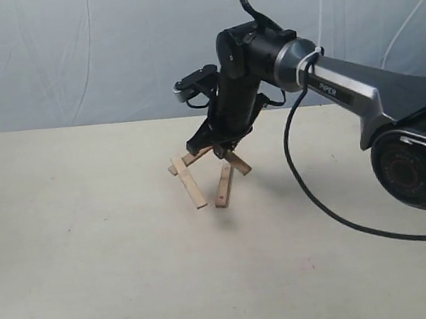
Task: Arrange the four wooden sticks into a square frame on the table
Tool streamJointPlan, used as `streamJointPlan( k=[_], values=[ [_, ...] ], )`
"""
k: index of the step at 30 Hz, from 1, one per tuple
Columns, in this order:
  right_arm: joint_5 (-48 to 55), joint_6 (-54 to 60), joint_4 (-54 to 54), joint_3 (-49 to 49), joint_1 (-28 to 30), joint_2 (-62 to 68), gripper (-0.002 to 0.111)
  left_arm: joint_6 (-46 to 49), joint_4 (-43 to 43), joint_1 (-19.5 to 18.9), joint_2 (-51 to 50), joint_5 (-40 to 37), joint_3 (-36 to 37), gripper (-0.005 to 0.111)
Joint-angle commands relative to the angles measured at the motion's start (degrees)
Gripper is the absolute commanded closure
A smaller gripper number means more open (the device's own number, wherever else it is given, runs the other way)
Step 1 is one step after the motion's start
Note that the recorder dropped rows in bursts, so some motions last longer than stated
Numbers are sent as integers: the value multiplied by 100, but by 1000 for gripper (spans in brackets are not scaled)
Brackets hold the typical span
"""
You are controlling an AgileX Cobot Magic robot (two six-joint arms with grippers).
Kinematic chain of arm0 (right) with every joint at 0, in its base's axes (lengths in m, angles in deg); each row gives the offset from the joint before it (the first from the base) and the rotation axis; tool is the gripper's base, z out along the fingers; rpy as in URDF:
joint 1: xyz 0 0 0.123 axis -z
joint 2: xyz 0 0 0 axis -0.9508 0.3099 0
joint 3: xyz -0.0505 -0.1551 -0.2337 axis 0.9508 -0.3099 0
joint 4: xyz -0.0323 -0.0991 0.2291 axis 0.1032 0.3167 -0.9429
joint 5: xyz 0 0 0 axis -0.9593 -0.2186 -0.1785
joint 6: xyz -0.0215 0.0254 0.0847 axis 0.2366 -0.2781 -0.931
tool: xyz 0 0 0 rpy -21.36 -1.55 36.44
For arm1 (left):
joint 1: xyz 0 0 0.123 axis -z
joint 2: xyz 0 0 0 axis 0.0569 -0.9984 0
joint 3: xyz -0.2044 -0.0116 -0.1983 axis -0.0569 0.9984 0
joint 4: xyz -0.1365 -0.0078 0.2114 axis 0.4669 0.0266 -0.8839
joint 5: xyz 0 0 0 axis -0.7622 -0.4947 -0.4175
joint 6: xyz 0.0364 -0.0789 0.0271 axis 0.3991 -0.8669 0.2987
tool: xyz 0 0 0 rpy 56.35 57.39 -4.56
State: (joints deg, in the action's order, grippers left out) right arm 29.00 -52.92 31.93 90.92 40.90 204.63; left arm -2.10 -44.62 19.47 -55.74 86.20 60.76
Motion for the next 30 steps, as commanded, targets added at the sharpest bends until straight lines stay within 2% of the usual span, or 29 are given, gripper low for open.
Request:
streamJointPlan(
  k=[1,8,13,27,30],
  values=[
    [-571,929,-397,41,238,-16,109,0,83,-1,24,6,25,107],
    [-992,3027,-721,41,242,228,109,0,98,-1,24,52,25,107],
    [-1075,3588,-571,41,242,306,109,0,98,-1,24,62,25,107],
    [-1091,3545,-435,41,242,361,109,0,121,-1,24,95,25,107],
    [-951,2637,-932,41,242,239,109,0,87,-1,24,122,25,107]
  ],
)
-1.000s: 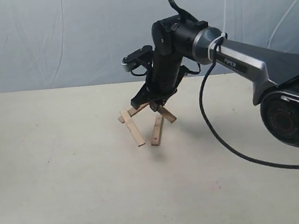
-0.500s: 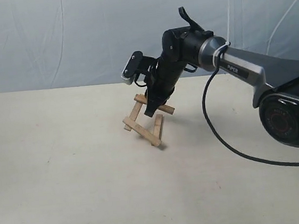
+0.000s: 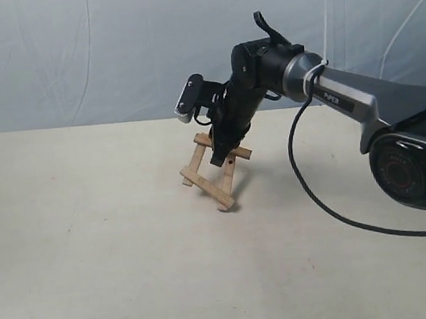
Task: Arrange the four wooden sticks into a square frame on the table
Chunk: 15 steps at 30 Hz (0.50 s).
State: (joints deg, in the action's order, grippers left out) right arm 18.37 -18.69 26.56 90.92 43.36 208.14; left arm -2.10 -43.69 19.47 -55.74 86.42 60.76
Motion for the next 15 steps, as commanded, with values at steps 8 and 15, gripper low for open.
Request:
streamJointPlan(
  k=[8,15],
  values=[
    [1610,-4781,139,-116,-30,-347,109,0,-28,-1,-23,-165,25,107],
    [1510,-5476,189,-610,-863,-347,109,-32,-14,77,-1373,286,25,107]
  ],
)
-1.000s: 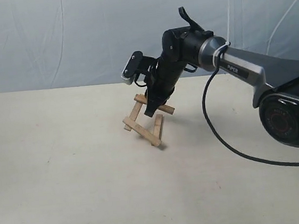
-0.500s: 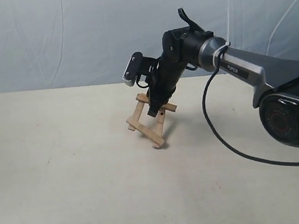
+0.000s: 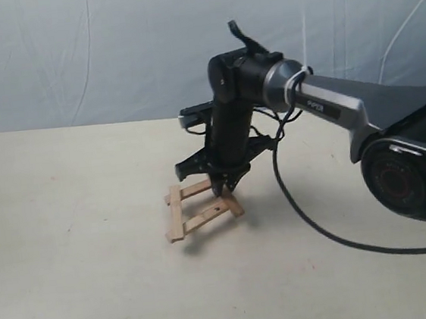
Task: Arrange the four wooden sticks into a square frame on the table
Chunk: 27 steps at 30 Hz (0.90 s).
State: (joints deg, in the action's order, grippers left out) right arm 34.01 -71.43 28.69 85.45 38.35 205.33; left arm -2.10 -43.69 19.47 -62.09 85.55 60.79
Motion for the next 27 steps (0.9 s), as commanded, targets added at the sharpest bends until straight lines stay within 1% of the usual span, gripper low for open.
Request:
streamJointPlan(
  k=[1,3,4,5,7,11,14,18,21,23,27],
  values=[
    [-23,-248,-24,-63,-425,-66,109,-96,-32,149,-995,525,22,107],
    [45,-288,-24,-63,-487,-66,109,-322,-290,397,-1763,923,22,107],
    [45,-338,-24,-63,-515,-66,109,-490,-491,505,-2110,1073,22,107],
    [45,-366,-24,-63,-525,-66,109,-672,-816,669,-2662,1292,22,107],
    [45,-366,-37,-63,-525,-66,109,-907,-1202,825,-3558,1516,-119,107],
    [45,-412,-55,-111,-525,-66,109,-897,-1323,865,-5584,1697,-793,107],
    [45,-514,-70,-225,-525,-66,109,-897,-1376,865,-6795,1822,-1281,107],
    [10,-578,-84,-341,-525,-66,109,-1031,-1366,865,-8003,2114,-1842,107],
    [11,-661,-84,-341,-525,-66,109,-1050,-1462,865,-8616,2144,-2255,107],
    [11,-725,-84,-341,-525,-66,109,-1290,-1729,865,-8940,2071,-2523,107],
    [11,-726,-111,-341,-525,-66,109,-2056,-2591,865,-9329,2058,-2910,107]
  ],
)
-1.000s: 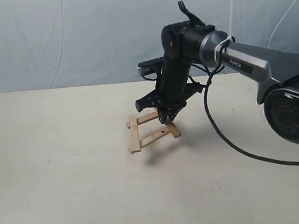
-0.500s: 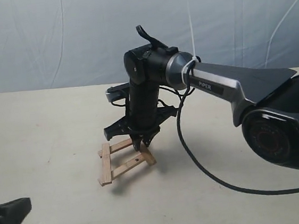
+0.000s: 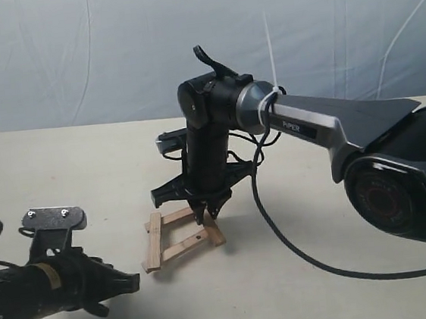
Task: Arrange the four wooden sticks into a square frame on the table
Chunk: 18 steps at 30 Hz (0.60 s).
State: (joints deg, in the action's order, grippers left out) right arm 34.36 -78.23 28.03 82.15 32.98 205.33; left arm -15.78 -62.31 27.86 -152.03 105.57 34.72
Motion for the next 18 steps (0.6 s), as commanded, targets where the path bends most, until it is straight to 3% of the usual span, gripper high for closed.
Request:
streamJointPlan(
  k=[1,7,15,18],
  values=[
    [-24,-45,-46,-11,13,-55,109,-1073,-1089,26,-454,56,-441,107],
    [-89,-180,-149,-11,2,-55,109,-2791,-2864,26,-586,151,-805,107],
    [-270,-241,-239,-11,-106,-55,109,-2832,-3058,8,-586,-38,-855,107],
    [-270,-241,-89,-11,-106,-19,109,-2822,-3321,-199,-576,-451,-855,107]
  ],
)
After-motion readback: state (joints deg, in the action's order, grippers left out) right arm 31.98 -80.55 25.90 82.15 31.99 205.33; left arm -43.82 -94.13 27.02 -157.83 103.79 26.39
